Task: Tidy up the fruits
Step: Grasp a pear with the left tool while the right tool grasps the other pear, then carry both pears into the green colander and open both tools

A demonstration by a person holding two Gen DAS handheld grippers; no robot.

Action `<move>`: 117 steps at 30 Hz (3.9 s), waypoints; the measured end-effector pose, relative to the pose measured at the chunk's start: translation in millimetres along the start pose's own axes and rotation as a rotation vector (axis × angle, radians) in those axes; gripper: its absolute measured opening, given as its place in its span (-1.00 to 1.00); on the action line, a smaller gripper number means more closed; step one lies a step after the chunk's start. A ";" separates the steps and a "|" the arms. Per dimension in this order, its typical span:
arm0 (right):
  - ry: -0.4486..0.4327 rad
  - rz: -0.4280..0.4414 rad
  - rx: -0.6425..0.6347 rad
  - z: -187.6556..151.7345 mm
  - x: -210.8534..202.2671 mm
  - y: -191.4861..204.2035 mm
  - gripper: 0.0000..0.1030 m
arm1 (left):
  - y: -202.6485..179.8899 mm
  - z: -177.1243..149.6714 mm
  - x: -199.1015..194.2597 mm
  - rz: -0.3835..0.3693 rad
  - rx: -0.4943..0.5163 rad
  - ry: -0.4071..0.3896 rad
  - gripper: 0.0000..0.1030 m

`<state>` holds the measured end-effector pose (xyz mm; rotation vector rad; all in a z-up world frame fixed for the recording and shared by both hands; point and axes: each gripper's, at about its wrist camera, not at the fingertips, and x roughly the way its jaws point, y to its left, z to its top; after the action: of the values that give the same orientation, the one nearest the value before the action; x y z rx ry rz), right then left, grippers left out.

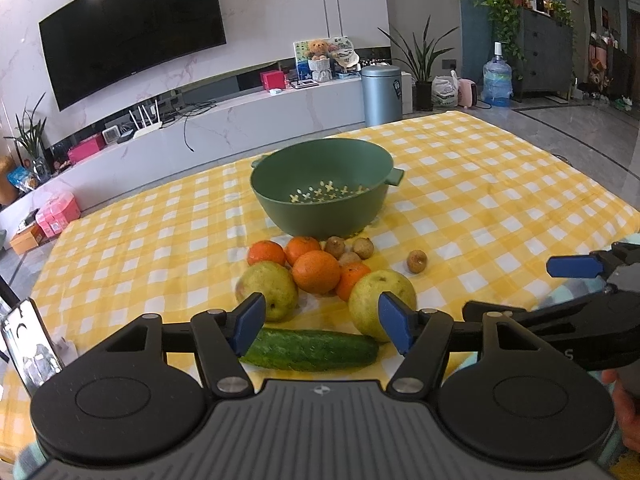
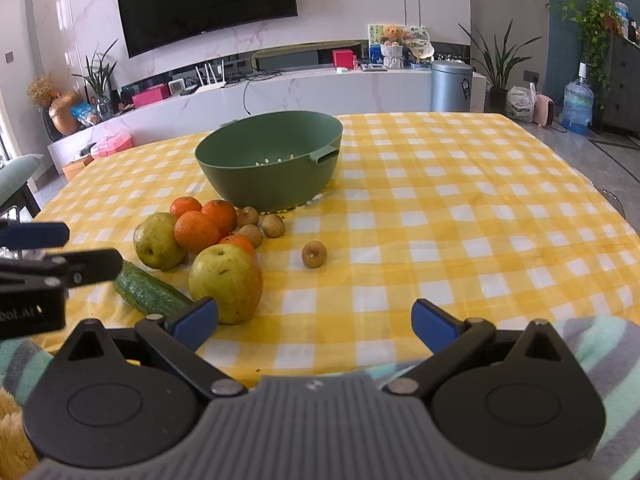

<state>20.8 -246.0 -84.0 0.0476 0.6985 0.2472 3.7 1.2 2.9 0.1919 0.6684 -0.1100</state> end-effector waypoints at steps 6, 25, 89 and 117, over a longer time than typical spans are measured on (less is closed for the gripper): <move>0.001 0.057 0.012 2.0 5.8 4.6 0.83 | 22.2 12.2 7.1 -0.040 -0.025 0.033 0.35; 0.133 0.210 0.103 29.2 71.9 32.0 0.50 | 54.9 29.5 98.7 -0.125 0.115 0.260 0.44; 0.180 0.230 0.223 17.0 97.0 7.9 0.21 | 97.6 7.0 155.2 -0.196 -0.222 0.276 0.53; 0.007 0.216 0.023 100.7 76.5 8.1 0.20 | 92.1 95.9 119.2 -0.234 -0.257 0.069 0.53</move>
<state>140.2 -215.7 -54.0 0.1451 0.7034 0.4466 169.6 66.2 15.1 -0.1308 0.7651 -0.2406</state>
